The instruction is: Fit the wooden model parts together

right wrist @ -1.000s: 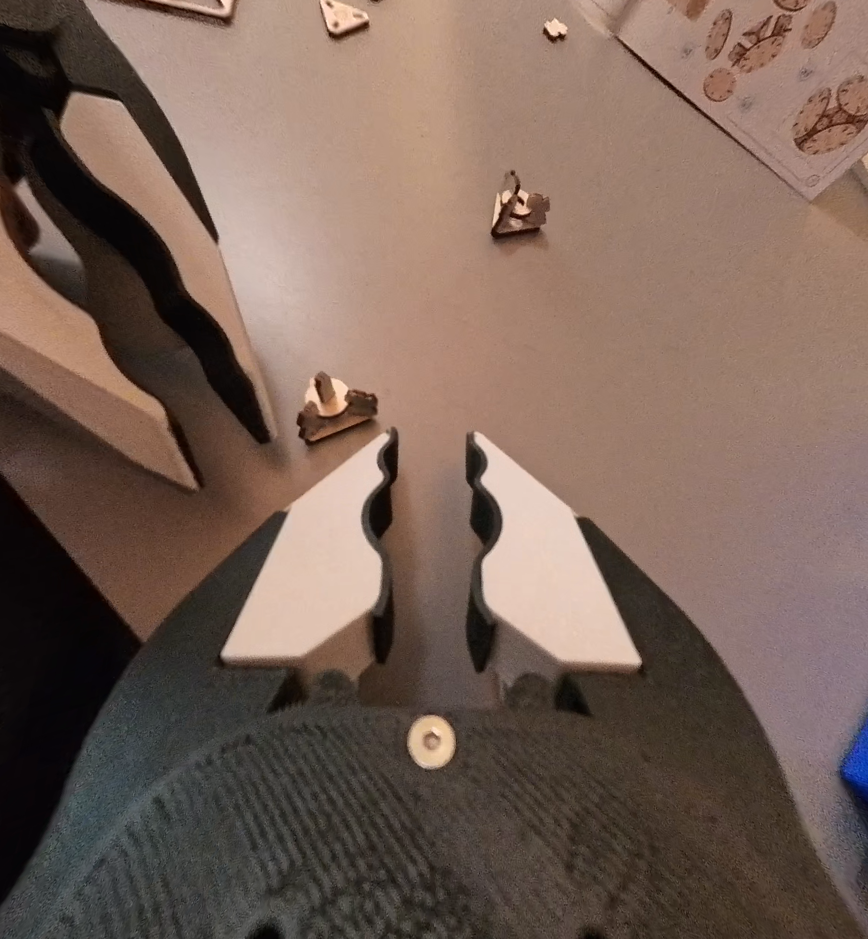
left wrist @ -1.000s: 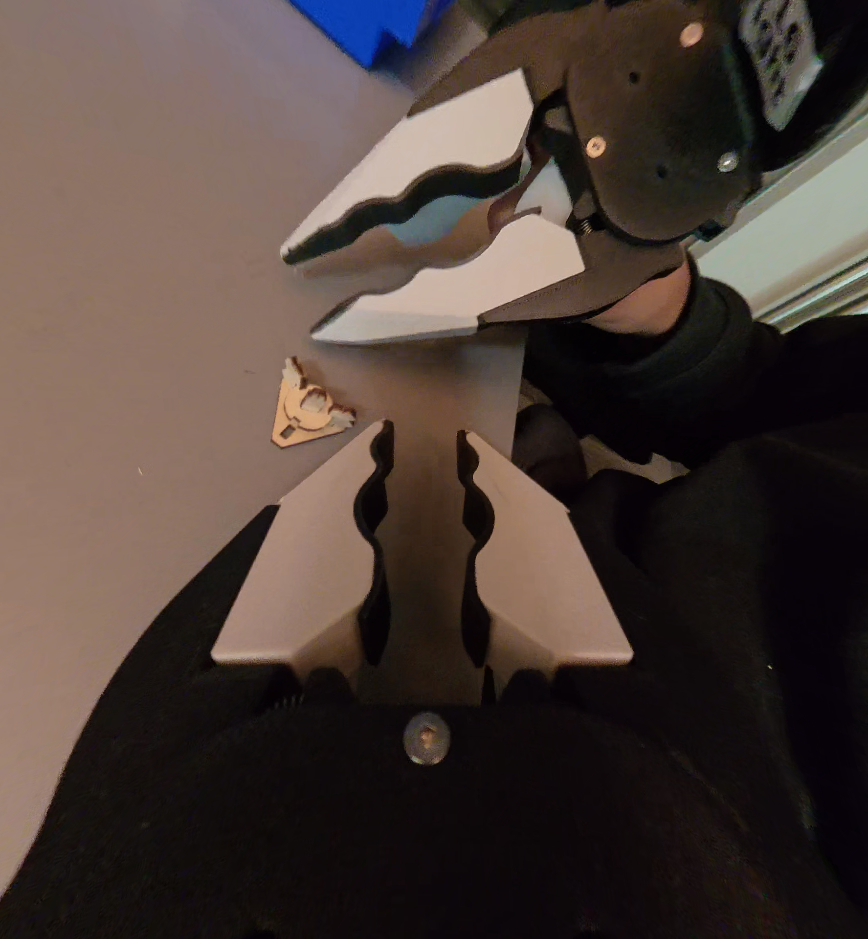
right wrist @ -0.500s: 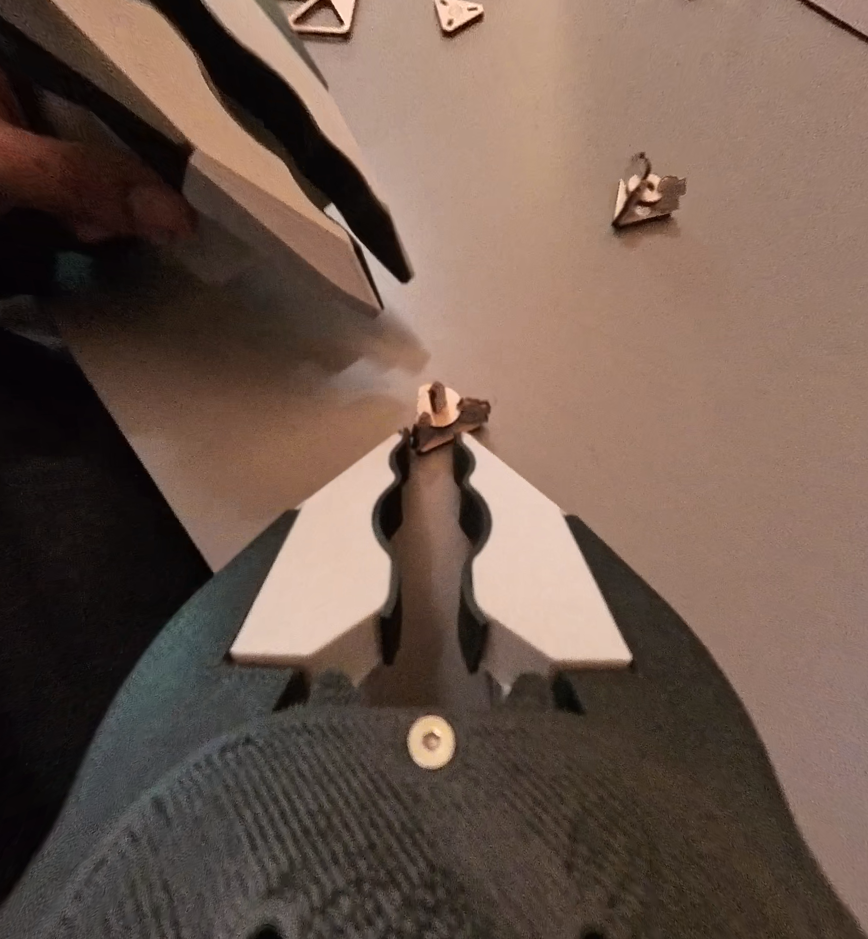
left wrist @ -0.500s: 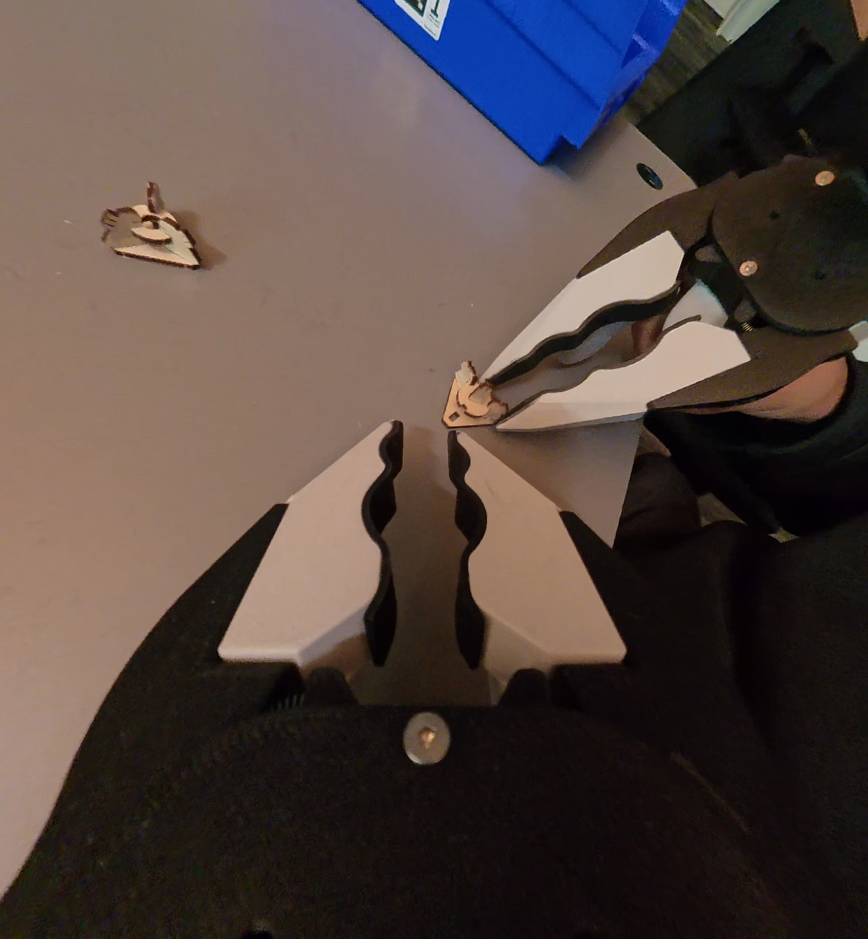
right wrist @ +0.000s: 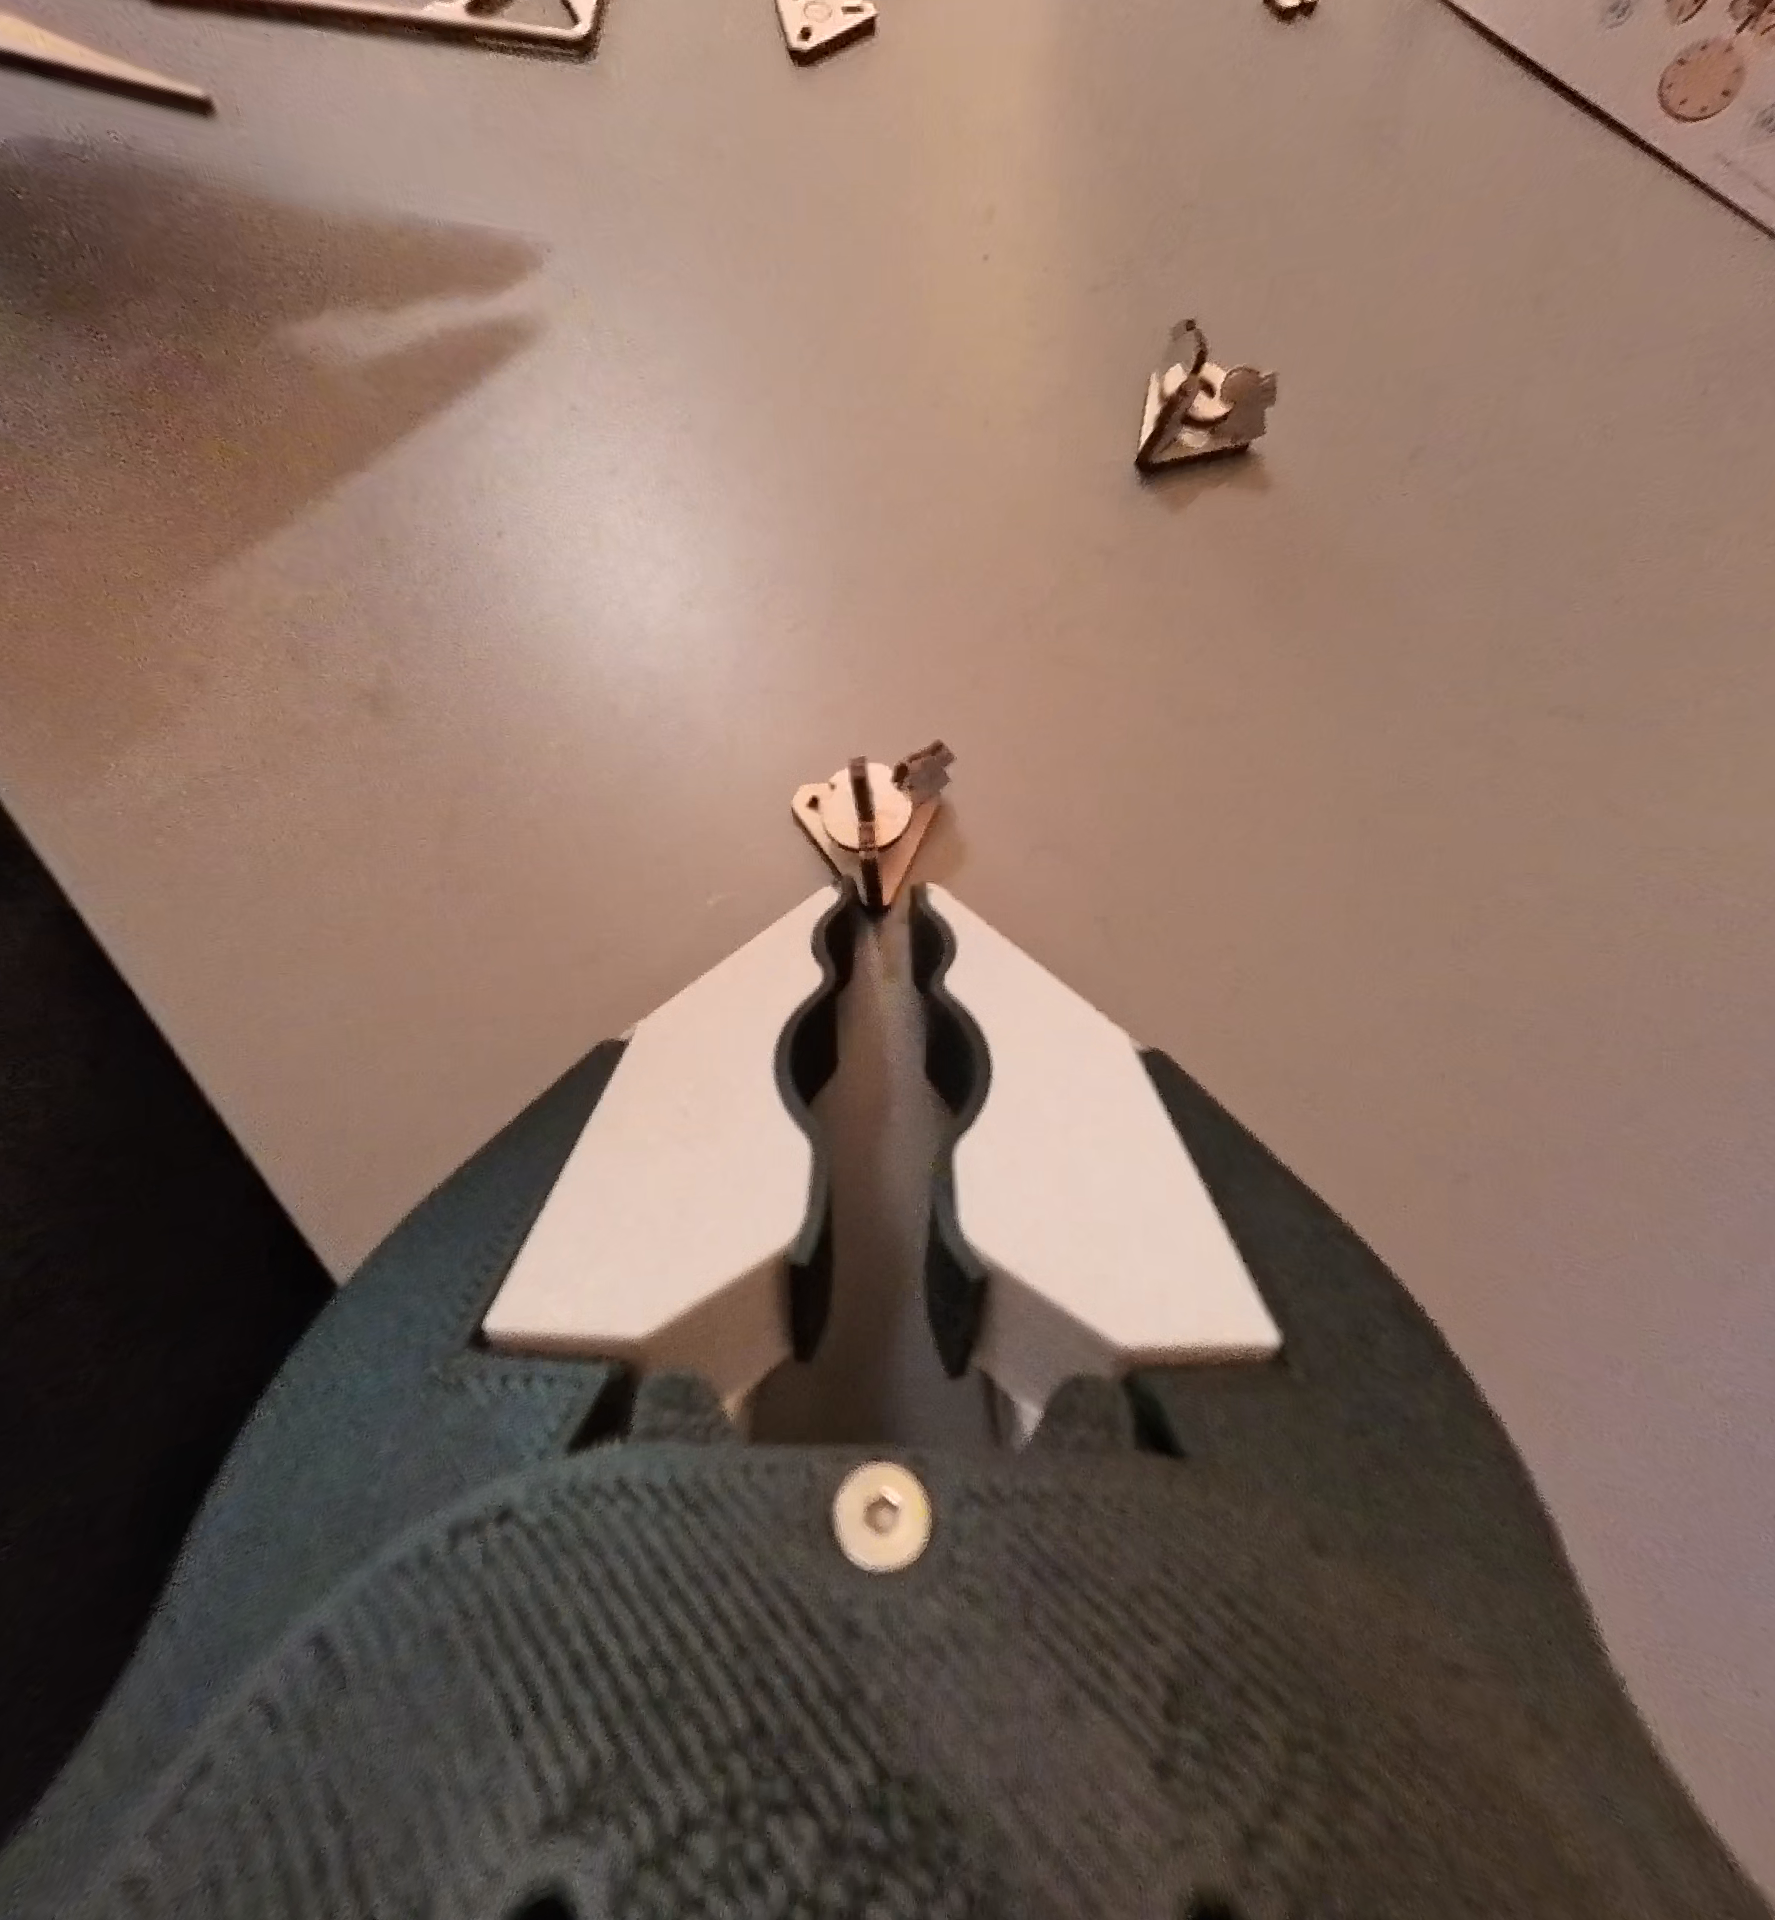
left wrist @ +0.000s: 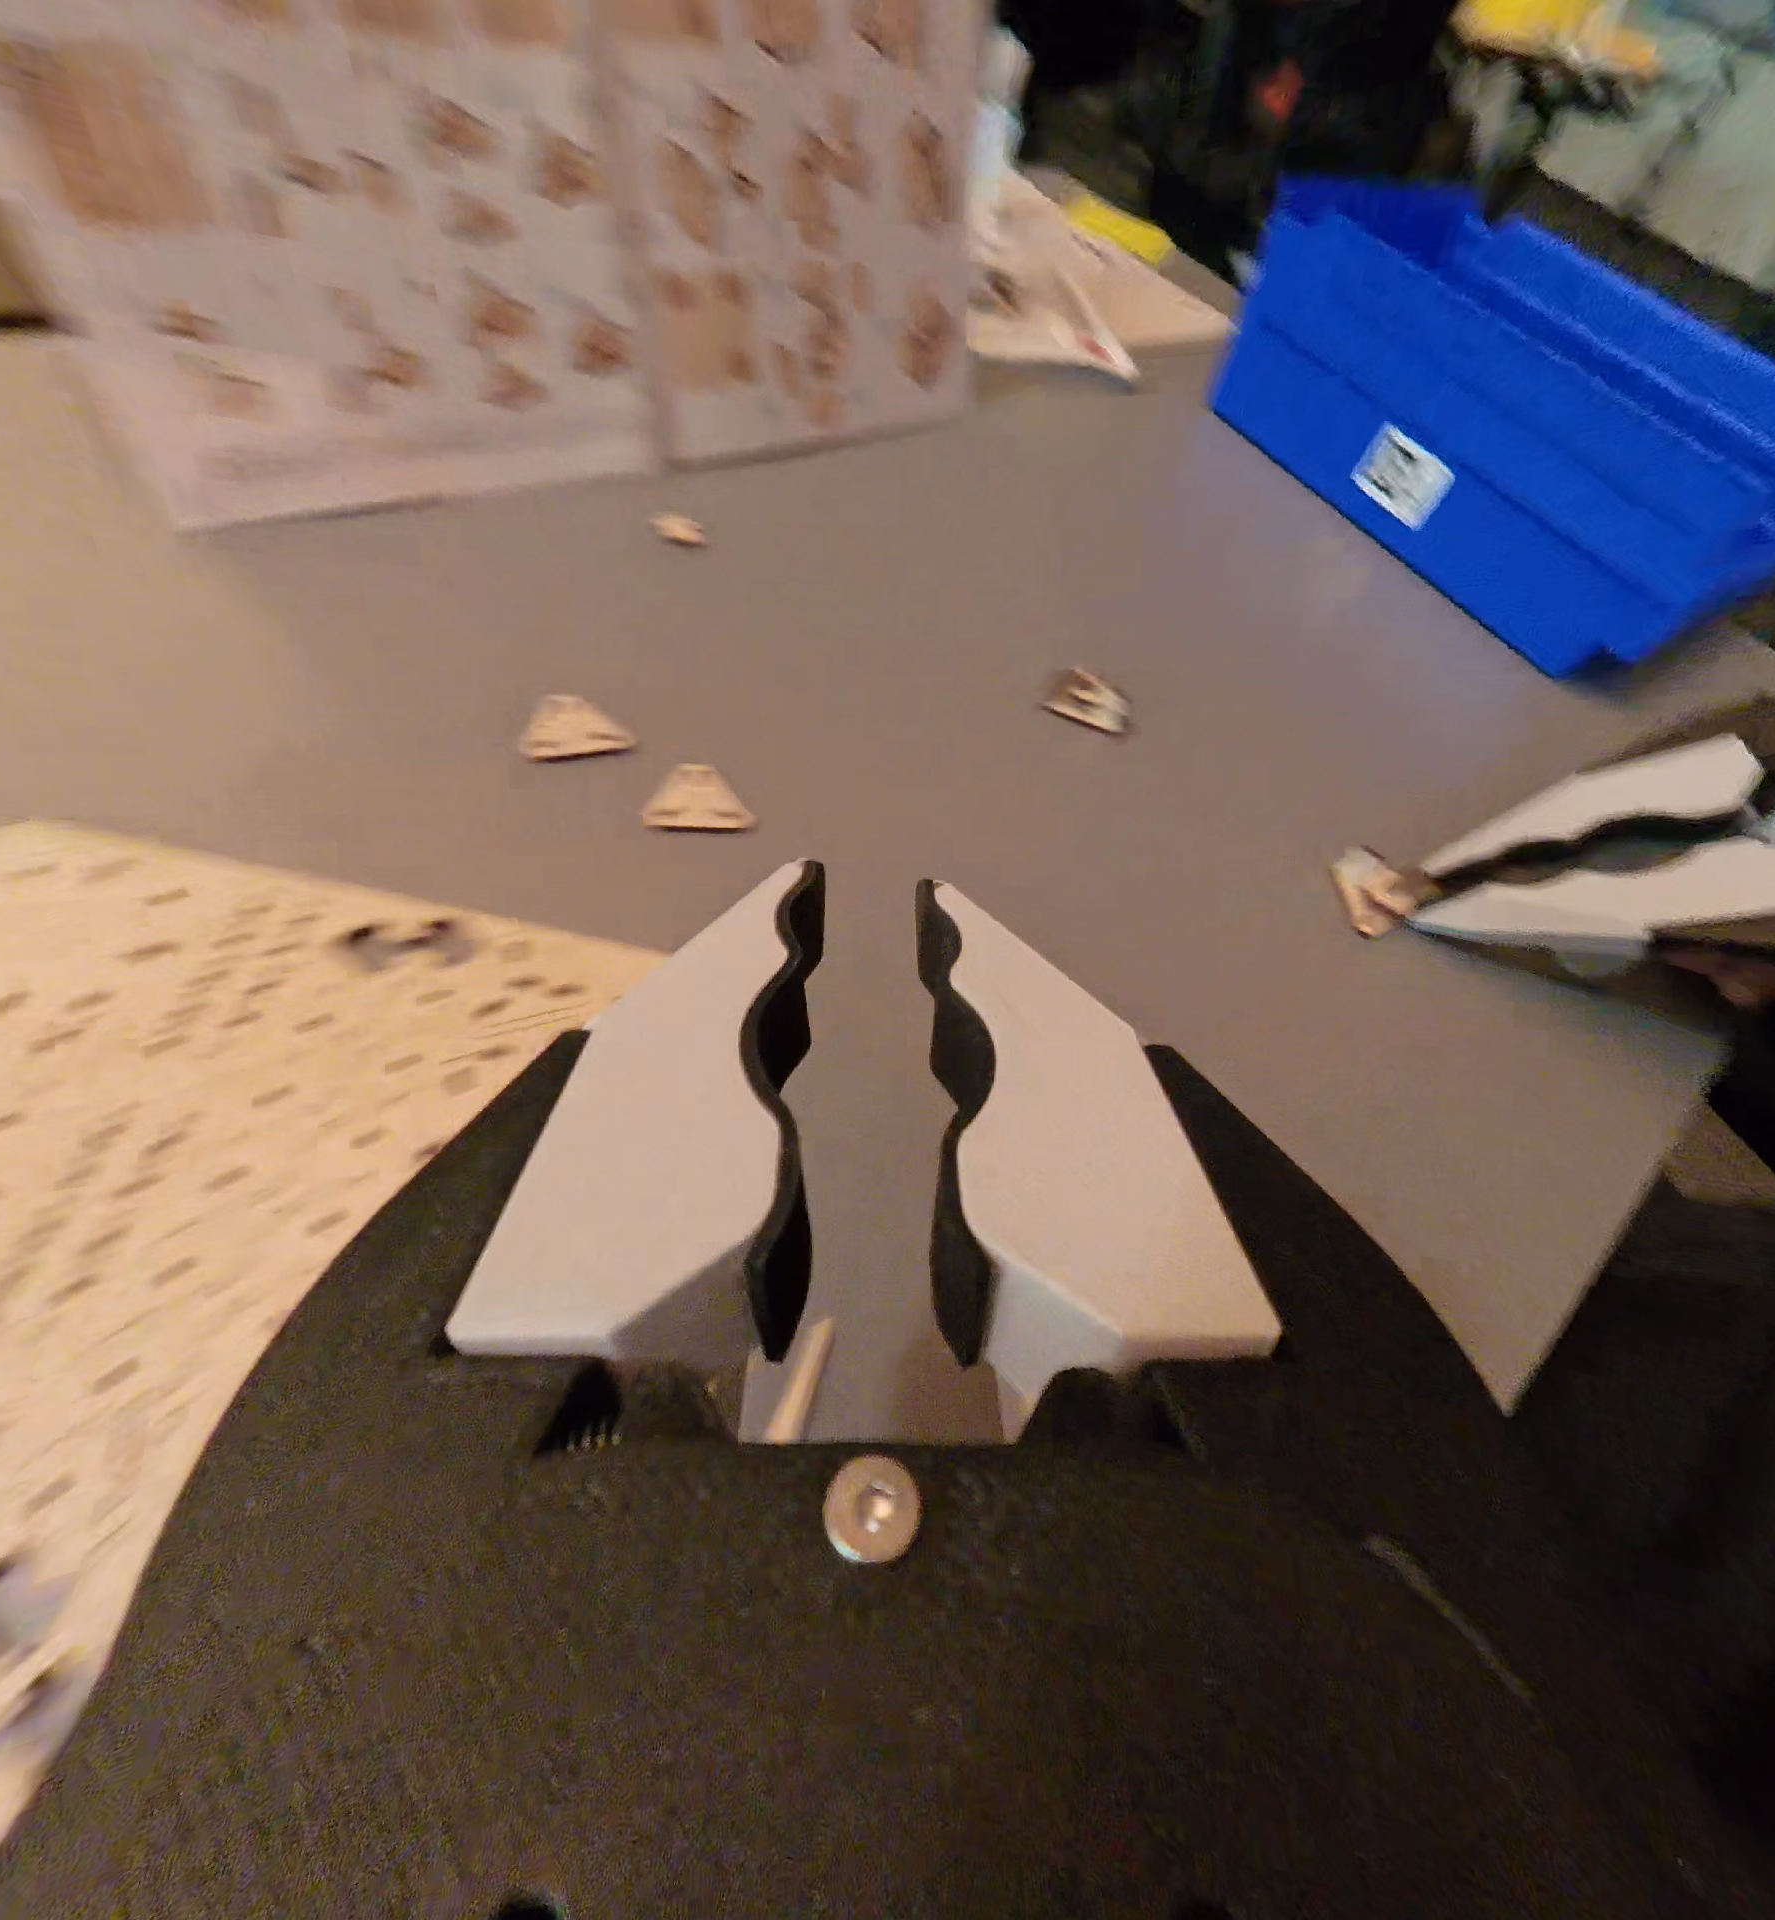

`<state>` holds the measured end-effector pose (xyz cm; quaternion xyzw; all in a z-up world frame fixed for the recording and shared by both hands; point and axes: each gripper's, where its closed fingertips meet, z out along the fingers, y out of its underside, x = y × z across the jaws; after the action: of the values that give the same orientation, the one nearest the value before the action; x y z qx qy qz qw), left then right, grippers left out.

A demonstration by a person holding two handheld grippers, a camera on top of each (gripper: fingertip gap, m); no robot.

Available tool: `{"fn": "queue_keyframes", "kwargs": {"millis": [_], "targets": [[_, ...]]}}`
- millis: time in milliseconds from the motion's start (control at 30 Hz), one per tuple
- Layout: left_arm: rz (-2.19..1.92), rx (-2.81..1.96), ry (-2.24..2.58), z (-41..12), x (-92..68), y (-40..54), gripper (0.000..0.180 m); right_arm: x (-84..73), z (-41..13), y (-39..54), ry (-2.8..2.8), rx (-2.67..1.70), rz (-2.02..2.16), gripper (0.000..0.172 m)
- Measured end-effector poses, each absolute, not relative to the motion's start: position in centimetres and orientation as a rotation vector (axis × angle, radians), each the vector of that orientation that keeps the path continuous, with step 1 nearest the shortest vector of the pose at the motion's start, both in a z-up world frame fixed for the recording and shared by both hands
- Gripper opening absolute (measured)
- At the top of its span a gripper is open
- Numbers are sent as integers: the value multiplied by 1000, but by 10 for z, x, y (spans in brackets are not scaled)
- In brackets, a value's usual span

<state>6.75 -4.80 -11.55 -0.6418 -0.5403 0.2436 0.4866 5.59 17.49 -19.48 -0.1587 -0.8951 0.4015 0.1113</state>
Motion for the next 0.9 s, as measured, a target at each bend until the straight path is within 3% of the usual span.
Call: {"fn": "queue_keyframes", "kwargs": {"millis": [233,567,900], "targets": [[757,-1349,-1545,-127,99,-155,13,52,-190,174,-2576,-444,1195,18],[803,-1537,-1536,-142,95,-139,8,50,-193,175,-2618,-507,1207,32],[765,-1405,-1506,-130,98,-146,9,50,-191,175,-2657,-564,1269,36]]}}
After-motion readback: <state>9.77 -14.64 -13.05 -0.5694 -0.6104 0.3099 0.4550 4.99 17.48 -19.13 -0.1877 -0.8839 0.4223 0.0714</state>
